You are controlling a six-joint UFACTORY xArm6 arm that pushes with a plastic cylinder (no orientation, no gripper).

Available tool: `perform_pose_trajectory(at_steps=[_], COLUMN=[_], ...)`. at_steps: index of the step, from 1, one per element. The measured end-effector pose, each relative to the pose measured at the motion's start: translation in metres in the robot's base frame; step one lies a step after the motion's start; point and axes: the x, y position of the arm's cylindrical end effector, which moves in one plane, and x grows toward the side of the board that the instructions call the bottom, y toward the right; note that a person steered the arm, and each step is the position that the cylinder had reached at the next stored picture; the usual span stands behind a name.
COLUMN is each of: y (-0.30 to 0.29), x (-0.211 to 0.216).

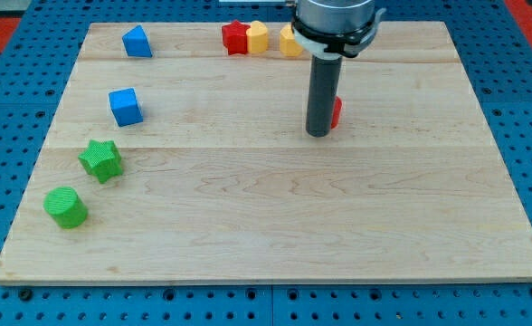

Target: Move the red circle to the right of yellow hexagon

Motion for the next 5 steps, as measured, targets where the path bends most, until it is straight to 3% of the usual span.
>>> perform_pose_trajectory(at_steps=[2, 4, 5], y=[0.009, 0.013, 0.045], x=[-0.015, -0.061, -0.064])
